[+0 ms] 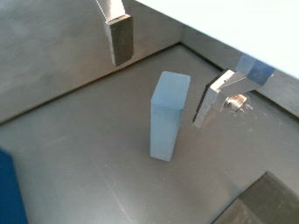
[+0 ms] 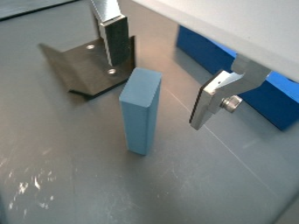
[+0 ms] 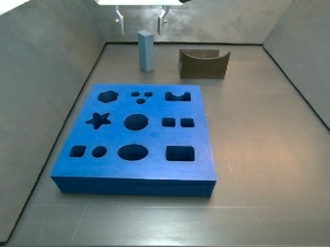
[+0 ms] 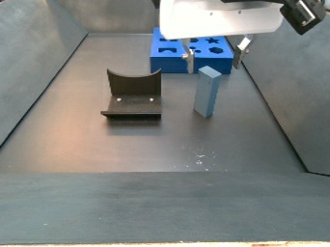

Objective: Pick up the rectangle object. Move to above the board. Insert the rectangle object.
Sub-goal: Pick up the rectangle object.

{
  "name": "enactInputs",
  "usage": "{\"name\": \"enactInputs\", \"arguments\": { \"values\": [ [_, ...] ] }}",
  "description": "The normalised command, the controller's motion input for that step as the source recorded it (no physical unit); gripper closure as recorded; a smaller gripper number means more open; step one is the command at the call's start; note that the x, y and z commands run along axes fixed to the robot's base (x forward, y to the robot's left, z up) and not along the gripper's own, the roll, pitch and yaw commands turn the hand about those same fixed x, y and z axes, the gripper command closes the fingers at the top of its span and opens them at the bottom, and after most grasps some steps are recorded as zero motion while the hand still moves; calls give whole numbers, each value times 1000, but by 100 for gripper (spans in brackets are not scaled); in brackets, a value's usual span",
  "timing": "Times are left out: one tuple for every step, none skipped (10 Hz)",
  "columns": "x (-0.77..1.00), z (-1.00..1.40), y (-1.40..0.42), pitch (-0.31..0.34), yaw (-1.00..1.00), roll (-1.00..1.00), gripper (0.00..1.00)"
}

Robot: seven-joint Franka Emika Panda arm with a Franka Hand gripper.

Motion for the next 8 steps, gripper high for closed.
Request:
{"name": "enactInputs", "arguments": {
  "values": [
    [0,0,0,-60,0,0,0],
    [-51,-360,91,-377,569,-109,0],
    [0,-577,166,-431,937,-191,0],
    [-9,0,0,-54,6,0,0],
    [0,-77,0,0,17,0,0],
    [220,-786,380,-406,394,-154,0],
    [251,-774,323,-194,583,-271,0],
    [0,-83,0,-3,0,6,0]
  ]
}}
